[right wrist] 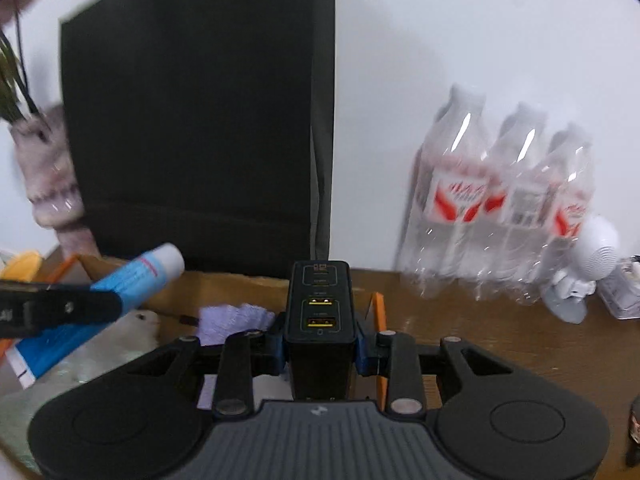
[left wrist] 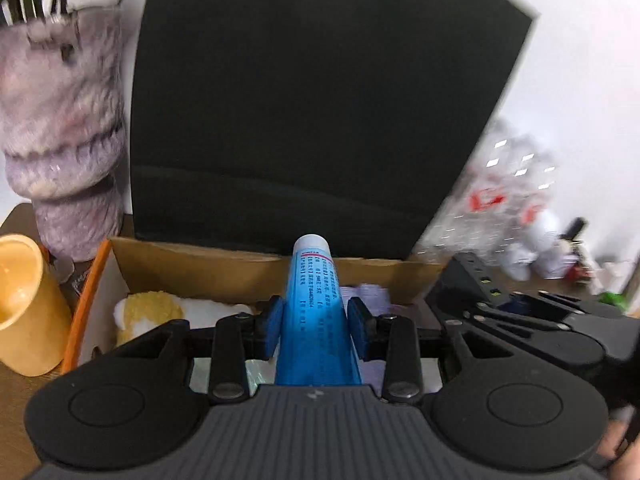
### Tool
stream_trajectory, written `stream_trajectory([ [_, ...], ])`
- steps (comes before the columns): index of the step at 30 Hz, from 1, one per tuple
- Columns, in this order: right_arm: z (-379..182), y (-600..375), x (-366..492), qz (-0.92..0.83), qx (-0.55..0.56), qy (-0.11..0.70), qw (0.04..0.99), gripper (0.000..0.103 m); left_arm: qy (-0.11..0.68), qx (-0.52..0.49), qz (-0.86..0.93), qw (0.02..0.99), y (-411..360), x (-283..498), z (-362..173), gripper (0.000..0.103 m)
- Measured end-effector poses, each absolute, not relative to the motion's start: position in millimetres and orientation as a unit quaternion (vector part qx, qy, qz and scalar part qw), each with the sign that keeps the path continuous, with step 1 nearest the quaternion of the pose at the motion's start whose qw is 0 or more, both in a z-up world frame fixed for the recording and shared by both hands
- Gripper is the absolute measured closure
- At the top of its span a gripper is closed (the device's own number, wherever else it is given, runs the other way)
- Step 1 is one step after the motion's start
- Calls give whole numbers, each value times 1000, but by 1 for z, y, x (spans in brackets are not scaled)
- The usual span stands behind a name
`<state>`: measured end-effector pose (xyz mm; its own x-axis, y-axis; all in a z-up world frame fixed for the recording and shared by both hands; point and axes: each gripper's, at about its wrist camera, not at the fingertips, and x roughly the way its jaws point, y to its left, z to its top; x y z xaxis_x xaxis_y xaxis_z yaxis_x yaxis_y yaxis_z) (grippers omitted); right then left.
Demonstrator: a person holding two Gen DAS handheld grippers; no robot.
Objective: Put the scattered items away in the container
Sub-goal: 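Lower the toothpaste tube and black charger into the box and open both tools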
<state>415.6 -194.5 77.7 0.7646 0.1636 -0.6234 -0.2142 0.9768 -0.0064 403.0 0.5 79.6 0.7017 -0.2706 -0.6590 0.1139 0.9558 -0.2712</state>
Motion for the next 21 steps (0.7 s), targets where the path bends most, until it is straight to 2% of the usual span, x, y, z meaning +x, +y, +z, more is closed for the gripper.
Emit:
stream_trajectory([
  [2,65,-190,426,95,-46,338,935,73,395,-128,-107,903,1,418,64,67],
  [3,59,-189,431,91,-45,344,933,73,398,-141,-109,900,3,422,59,60],
  [4,54,-188,433,89,-46,350,931,73,401,-154,-111,896,5,426,54,39],
  [6,48,-183,439,90,-56,365,925,73,401,-166,-109,894,9,428,50,13],
  [7,51,-182,437,92,-59,361,926,72,398,-166,-107,896,11,428,51,13],
  [9,59,-179,433,95,-65,354,928,62,390,-153,-111,901,15,422,59,12],
  [11,72,-180,430,101,-51,359,926,27,391,-131,-103,905,18,415,69,2],
  [13,84,-183,425,109,-28,372,921,17,394,-88,-90,910,16,404,79,0],
  [17,94,-188,417,129,20,447,885,16,433,-21,-75,898,19,384,79,0],
  [21,82,-187,411,136,47,549,823,15,474,-30,-56,878,31,369,78,0],
])
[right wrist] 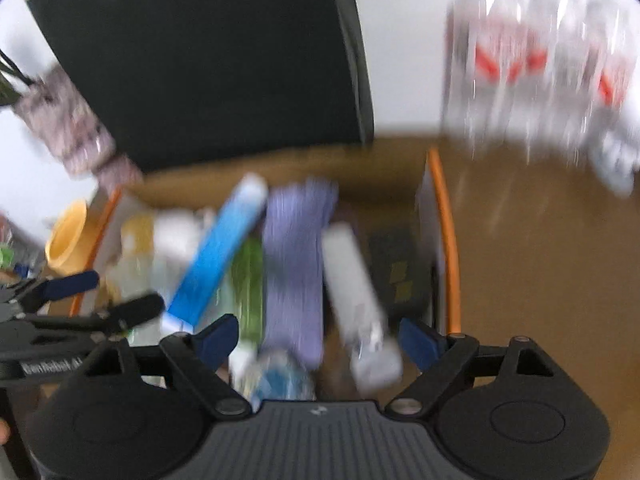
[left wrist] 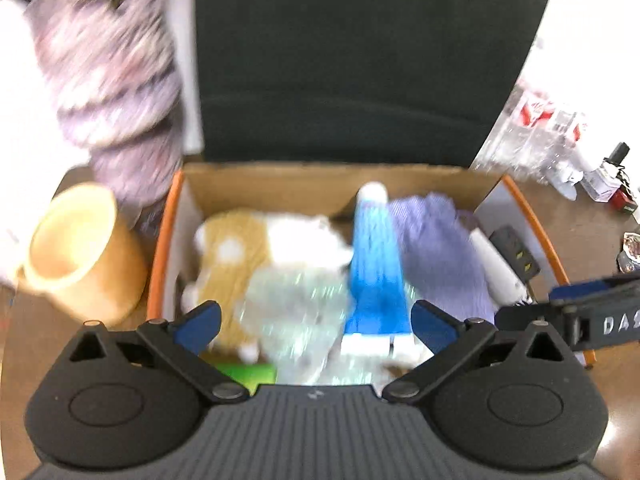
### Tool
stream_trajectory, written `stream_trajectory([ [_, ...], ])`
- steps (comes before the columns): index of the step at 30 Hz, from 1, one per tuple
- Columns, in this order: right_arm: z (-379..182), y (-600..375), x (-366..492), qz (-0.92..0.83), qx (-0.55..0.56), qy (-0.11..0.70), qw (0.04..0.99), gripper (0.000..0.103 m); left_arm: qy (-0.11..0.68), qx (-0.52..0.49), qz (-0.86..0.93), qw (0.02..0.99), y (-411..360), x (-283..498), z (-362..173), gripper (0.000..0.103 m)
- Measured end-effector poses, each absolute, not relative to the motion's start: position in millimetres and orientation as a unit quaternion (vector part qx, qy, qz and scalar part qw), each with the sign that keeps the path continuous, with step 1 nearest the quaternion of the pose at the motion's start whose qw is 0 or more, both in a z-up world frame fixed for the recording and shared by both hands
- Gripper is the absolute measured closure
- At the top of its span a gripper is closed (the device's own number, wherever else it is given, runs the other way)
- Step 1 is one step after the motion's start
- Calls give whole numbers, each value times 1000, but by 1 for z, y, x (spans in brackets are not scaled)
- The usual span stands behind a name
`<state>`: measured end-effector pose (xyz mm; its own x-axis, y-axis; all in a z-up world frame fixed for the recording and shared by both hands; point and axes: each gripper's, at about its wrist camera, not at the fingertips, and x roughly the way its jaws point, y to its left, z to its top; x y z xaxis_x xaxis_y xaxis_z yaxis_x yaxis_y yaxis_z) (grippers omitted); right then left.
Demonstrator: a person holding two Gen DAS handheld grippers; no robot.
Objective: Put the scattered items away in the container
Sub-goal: 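Lower the toothpaste tube and black charger into the box and open both tools, then withdraw both tools from the box back over the table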
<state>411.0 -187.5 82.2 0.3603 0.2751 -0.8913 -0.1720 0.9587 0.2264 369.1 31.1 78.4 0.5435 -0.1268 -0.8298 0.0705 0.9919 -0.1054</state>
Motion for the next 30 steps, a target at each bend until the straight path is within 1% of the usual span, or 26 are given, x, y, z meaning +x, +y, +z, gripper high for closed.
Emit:
stream_trajectory([
  [3,82,-184,398,125,39,571,810,14,504,-32,-47,862,35,357,85,0],
  [6,86,-182,382,125,45,573,809,11,511,-21,-36,859,35,340,92,0],
  [10,91,-180,357,127,47,577,805,10,516,-11,-31,856,32,316,98,0],
  [13,95,-179,338,131,35,572,809,10,517,-7,-33,855,29,297,101,0],
  [19,105,-178,293,132,14,551,824,10,526,-29,-36,849,33,260,88,0],
  [24,103,-182,257,141,31,534,833,10,509,-21,-22,860,33,225,85,0],
  [30,95,-180,203,151,21,498,854,9,482,-6,-19,876,33,172,70,0],
])
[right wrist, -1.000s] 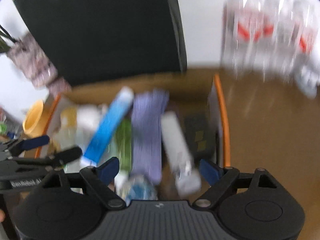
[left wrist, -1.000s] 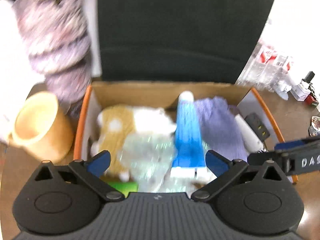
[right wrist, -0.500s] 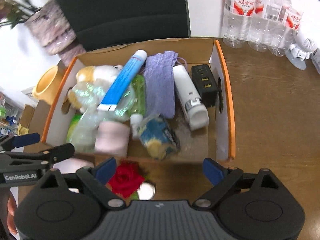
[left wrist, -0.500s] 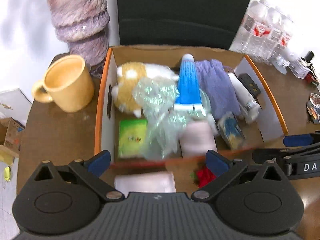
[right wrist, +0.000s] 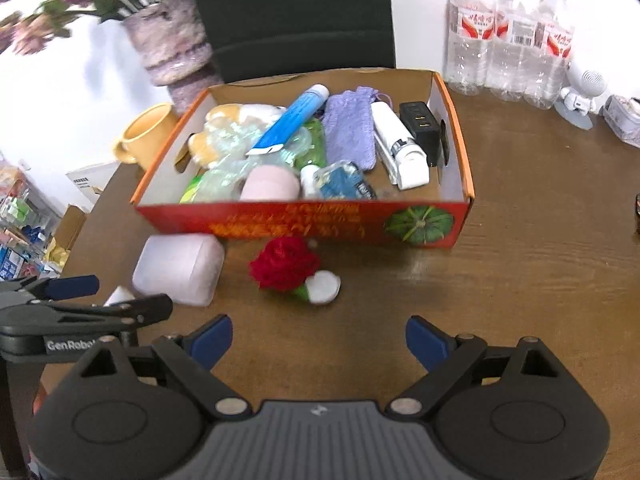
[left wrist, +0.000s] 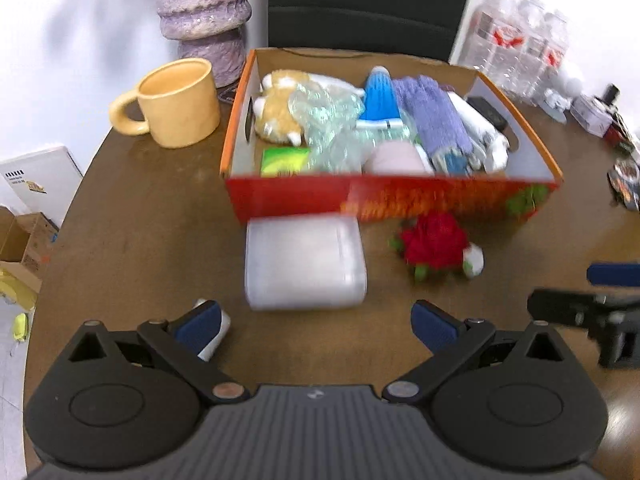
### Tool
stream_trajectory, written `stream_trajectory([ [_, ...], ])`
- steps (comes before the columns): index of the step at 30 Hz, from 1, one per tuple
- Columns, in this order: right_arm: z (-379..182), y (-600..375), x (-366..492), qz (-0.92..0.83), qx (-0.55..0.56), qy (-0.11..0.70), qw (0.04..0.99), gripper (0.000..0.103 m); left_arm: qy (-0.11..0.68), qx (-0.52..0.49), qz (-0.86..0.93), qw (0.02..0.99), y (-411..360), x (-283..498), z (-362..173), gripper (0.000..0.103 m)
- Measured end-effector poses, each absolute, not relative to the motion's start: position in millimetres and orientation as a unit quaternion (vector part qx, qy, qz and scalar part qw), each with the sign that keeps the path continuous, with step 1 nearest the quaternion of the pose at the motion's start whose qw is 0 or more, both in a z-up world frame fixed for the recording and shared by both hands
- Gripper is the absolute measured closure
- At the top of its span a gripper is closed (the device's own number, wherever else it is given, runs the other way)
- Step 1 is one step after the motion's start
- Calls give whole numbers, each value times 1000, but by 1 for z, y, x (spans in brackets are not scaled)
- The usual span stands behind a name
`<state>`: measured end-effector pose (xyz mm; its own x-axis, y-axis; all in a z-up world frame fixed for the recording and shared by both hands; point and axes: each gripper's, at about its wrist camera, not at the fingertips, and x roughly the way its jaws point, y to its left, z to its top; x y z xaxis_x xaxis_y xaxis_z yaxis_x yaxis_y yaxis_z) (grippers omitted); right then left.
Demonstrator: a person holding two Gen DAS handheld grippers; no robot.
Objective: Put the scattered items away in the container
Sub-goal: 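Withdraw both tools from the box back over the table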
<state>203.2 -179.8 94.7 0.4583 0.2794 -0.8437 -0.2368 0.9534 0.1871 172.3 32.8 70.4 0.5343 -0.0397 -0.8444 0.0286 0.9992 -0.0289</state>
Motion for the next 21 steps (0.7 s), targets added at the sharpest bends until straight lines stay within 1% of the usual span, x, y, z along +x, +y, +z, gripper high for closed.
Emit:
stream_trajectory([
  [3,88,-180,179,163,22,471,867,8,482,-12,-26,876,36,150,56,0],
  [6,76,-182,152,154,29,441,884,7,459,-32,-10,888,43,120,44,0],
  [8,65,-183,127,152,21,396,905,7,437,-40,-3,899,46,98,34,0],
  [12,39,-184,83,154,7,309,939,5,398,-8,1,917,42,63,10,0],
  [13,33,-185,78,155,9,298,942,5,388,1,1,922,40,56,5,0],
  [18,13,-191,64,149,26,308,939,5,362,16,3,932,32,37,-6,0],
  [21,7,-191,60,138,22,324,936,4,363,8,5,932,32,34,-6,0],
])
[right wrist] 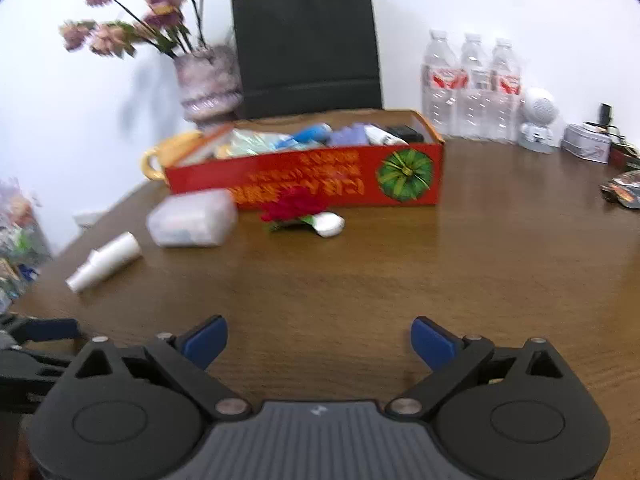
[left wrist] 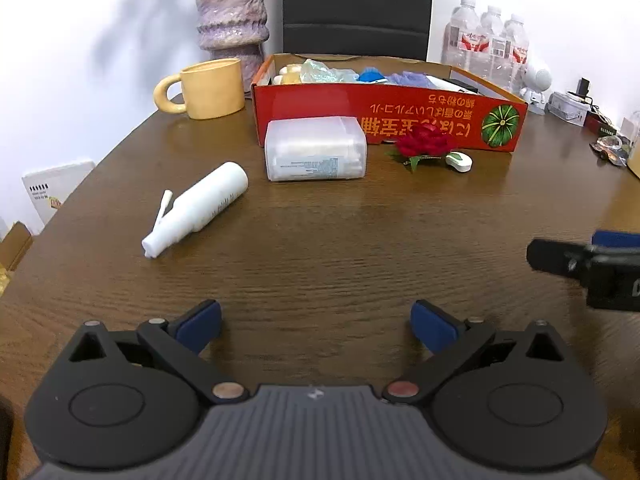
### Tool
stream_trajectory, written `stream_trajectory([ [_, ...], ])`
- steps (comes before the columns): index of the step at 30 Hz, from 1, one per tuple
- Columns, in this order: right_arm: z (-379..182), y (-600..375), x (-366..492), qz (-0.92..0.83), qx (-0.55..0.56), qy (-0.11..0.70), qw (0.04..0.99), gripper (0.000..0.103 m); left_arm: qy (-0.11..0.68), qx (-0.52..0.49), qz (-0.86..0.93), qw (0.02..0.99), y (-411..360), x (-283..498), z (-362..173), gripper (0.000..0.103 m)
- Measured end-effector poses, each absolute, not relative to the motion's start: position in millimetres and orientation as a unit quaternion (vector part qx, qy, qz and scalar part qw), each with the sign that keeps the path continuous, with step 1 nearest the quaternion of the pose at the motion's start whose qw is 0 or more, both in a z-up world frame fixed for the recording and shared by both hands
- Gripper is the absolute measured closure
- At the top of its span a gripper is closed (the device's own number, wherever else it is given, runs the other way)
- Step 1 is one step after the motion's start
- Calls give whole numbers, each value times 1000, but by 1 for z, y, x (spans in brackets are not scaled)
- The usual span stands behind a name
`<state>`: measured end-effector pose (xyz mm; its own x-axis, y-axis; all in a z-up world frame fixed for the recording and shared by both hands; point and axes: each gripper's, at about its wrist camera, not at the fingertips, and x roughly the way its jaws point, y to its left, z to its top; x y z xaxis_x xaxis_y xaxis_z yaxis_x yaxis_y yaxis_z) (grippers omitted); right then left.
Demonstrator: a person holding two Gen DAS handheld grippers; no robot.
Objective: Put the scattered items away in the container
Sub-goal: 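Withdraw both tools from the box back over the table, then grasp the white spray bottle with the left tool while the right tool grasps the small white round item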
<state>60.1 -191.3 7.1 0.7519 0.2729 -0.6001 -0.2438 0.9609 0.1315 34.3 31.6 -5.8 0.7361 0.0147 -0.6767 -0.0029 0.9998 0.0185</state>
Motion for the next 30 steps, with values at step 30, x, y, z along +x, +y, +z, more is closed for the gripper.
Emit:
stream_trajectory([
  [30,6,-178,113,169,-35,336,926,14,312,-29,25,949,96,83,13,0],
])
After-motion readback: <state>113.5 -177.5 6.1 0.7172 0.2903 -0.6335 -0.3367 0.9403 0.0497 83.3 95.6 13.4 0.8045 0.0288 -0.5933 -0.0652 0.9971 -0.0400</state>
